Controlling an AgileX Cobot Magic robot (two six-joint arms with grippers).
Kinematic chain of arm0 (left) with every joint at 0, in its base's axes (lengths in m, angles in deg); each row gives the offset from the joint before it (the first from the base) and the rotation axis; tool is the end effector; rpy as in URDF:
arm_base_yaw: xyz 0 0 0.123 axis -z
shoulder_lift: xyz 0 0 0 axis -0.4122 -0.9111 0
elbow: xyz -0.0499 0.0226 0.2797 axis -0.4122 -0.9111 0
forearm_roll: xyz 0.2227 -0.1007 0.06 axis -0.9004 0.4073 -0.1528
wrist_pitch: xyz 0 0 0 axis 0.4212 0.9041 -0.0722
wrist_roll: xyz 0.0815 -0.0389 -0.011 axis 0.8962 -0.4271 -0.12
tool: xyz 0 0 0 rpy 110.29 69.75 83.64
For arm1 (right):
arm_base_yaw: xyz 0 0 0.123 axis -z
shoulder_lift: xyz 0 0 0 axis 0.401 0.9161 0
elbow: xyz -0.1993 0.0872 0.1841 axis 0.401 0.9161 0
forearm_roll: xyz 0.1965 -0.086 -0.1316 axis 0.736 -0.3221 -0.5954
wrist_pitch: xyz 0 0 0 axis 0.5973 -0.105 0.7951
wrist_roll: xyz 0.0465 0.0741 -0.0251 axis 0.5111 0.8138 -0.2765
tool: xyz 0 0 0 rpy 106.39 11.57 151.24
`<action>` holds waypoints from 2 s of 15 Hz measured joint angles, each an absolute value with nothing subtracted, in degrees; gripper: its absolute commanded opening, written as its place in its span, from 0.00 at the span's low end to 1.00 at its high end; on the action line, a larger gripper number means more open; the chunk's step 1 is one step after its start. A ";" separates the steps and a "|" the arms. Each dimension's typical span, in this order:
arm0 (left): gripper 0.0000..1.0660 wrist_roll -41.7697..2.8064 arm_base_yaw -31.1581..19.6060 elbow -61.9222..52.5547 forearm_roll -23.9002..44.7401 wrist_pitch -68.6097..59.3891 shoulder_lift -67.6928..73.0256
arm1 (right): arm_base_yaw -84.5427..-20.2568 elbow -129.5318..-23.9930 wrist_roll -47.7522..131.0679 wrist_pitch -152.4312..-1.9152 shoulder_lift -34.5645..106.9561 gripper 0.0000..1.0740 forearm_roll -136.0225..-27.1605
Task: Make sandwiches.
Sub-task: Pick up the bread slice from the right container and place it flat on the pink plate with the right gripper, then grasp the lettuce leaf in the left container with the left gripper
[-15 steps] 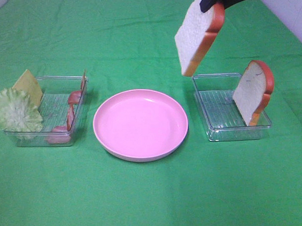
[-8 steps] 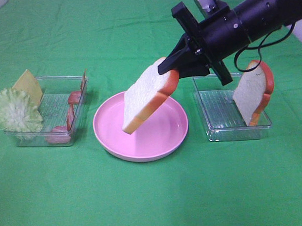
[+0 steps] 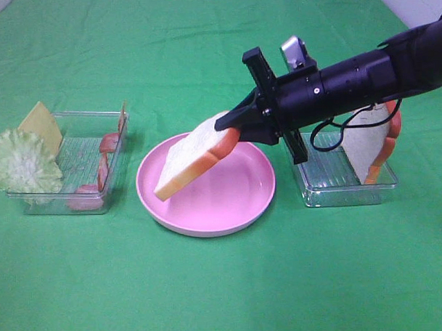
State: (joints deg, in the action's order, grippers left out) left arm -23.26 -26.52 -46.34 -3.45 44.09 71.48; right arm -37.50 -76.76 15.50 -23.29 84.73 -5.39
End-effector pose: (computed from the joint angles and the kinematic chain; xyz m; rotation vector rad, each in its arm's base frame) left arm -0.0050 -0.0012 0.2783 -0.0379 2.0221 0.0085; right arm 0.3595 0.1591 0.1442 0.2612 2.7183 1.4141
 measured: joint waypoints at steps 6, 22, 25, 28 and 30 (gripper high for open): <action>0.68 -23.26 -26.52 -46.34 -3.45 44.09 71.48 | -37.85 -76.76 9.54 -22.43 88.62 0.00 2.92; 0.68 -23.26 -26.52 -46.34 -3.45 44.09 71.48 | -40.20 -76.82 13.10 -30.45 82.66 0.69 -14.90; 0.68 -23.26 -26.52 -46.34 -3.45 44.09 71.48 | -40.20 -79.46 18.31 -30.16 81.52 0.69 -25.21; 0.68 -23.26 -26.52 -46.34 -3.45 44.09 71.48 | -40.20 -87.13 25.13 -21.85 80.89 0.69 -35.81; 0.68 -23.26 -26.52 -46.34 -3.45 44.09 71.48 | -40.20 -94.18 29.71 -14.98 80.89 0.69 -44.18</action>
